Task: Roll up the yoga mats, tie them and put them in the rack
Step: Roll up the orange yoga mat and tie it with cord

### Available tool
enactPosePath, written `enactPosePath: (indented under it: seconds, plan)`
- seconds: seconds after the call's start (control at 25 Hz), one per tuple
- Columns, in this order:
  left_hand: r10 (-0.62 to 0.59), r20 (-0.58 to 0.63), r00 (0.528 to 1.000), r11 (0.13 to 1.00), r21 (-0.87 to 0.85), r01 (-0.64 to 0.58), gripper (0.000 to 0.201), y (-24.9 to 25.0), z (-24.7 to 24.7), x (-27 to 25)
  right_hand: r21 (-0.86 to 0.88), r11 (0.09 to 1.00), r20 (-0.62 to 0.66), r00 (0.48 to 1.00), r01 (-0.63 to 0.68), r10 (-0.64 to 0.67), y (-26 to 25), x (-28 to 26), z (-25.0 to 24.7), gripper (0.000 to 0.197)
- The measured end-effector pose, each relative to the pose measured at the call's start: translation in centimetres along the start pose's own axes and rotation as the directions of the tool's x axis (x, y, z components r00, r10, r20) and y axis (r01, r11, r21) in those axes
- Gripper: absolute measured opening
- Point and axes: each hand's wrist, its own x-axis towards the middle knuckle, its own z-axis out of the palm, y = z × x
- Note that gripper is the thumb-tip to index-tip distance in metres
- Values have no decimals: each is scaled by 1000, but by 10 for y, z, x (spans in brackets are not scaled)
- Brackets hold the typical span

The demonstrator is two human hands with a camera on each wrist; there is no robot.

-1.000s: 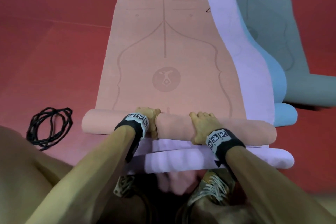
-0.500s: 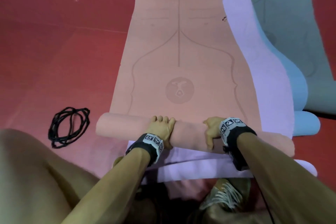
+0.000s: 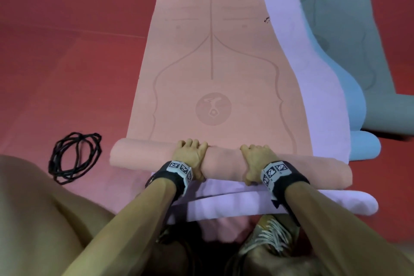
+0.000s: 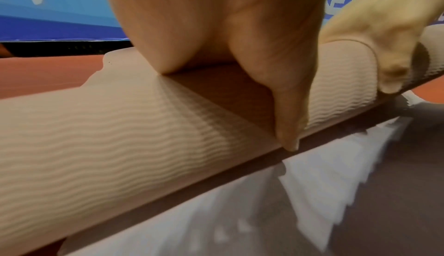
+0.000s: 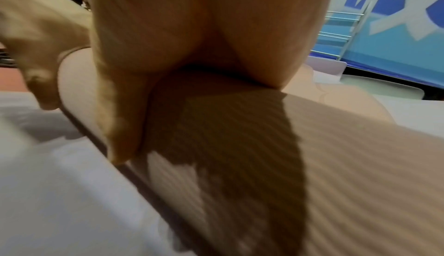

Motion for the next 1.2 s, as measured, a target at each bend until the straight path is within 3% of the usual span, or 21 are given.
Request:
enactPosePath:
  seconds: [0.12, 0.28, 0.32, 0.44, 0.56, 0.68, 0.76, 0.92, 1.04, 1.2]
  plan:
    - [2, -104, 995, 999, 33, 2, 101, 4, 5, -11, 114, 991, 137, 989, -71, 55, 5, 14, -22, 80]
    - [-8, -116, 993, 995, 93, 19, 101, 8, 10, -19, 231, 968, 297, 954, -96, 24, 17, 38, -27, 132]
    - [-8, -105, 994, 995, 94, 18, 97, 8, 11, -18, 240, 966, 316, 949, -95, 15, 17, 41, -23, 136]
    - [8, -69, 998, 996, 86, -2, 83, 6, 8, -10, 242, 966, 278, 960, -93, 22, 14, 31, -11, 115]
    - [17, 12, 1000, 1000, 20, -17, 74, -2, -7, 3, 180, 983, 116, 993, -28, 7, 8, 12, -3, 98]
    - [32, 83, 996, 997, -73, -26, 72, -12, -27, 15, -17, 999, -68, 997, 39, -40, 0, -4, 3, 89]
    - [42, 91, 995, 997, -68, -36, 80, -12, -28, 17, -35, 999, -113, 993, 31, -34, -2, -7, 3, 80]
    - [20, -14, 1000, 999, -39, -20, 93, -9, -2, 5, 15, 1000, -17, 1000, 2, -2, -1, 2, -8, 70]
    - [15, -134, 991, 999, 50, -8, 100, -3, 9, -3, 138, 989, 106, 994, -50, 36, 7, 18, -24, 75]
    - [3, -130, 992, 996, 92, 9, 95, -3, 11, -2, 192, 980, 226, 974, -48, 3, 11, 34, -32, 93]
